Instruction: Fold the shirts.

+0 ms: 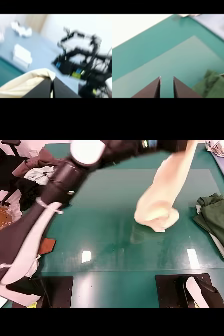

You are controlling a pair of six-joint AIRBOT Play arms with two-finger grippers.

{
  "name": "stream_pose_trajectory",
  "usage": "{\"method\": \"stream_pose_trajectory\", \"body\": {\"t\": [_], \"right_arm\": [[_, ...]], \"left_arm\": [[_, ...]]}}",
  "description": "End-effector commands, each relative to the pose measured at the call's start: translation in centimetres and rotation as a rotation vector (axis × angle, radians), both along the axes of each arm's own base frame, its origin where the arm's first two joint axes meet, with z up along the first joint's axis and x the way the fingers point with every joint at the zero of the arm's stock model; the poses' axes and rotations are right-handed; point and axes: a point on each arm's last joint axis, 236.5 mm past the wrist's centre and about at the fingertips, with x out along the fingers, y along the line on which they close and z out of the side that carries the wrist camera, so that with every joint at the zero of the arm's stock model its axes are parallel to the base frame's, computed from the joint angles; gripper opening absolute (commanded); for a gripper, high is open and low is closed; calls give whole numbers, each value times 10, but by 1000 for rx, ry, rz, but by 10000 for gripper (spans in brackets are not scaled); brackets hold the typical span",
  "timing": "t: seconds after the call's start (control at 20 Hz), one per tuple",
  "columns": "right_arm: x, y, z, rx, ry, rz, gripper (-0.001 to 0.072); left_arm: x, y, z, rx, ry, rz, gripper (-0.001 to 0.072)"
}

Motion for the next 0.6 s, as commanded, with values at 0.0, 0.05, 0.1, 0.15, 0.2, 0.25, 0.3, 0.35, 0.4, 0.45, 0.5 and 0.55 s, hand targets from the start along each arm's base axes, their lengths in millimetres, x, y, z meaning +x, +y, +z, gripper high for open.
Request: {"method": "stream_pose_trajectory", "body": {"t": [0.0,0.05,0.1,0.15,0.2,0.25,0.3,0.35,0.4,0.45,0.5,0.55], "right_arm": [[23,25,-10,26,90,104,191],[27,33,-13,15,112,137,192],[30,42,-14,-5,136,175,192],[31,48,-15,-34,155,208,192],[30,55,-15,-60,172,236,192],[29,58,-16,-73,186,253,192],[27,59,-20,-67,202,259,191],[24,61,-25,-58,225,268,192],[21,64,-32,-47,254,279,192],[18,66,-38,-36,277,286,192],[16,69,-45,-23,300,295,192],[13,72,-53,-6,322,305,192]], "left_arm": [[-16,57,84,-171,-116,109,21],[-18,65,89,-172,-113,99,21],[-18,70,87,-157,-103,91,21],[-15,72,78,-119,-102,96,21],[-8,73,64,-64,-97,113,21],[2,73,42,15,-81,132,21],[14,74,14,105,-38,147,21],[29,80,-23,227,35,173,21],[46,92,-62,354,120,221,21],[64,113,-104,480,228,299,21],[80,138,-141,580,329,390,21],[92,160,-169,653,397,466,22]]}}
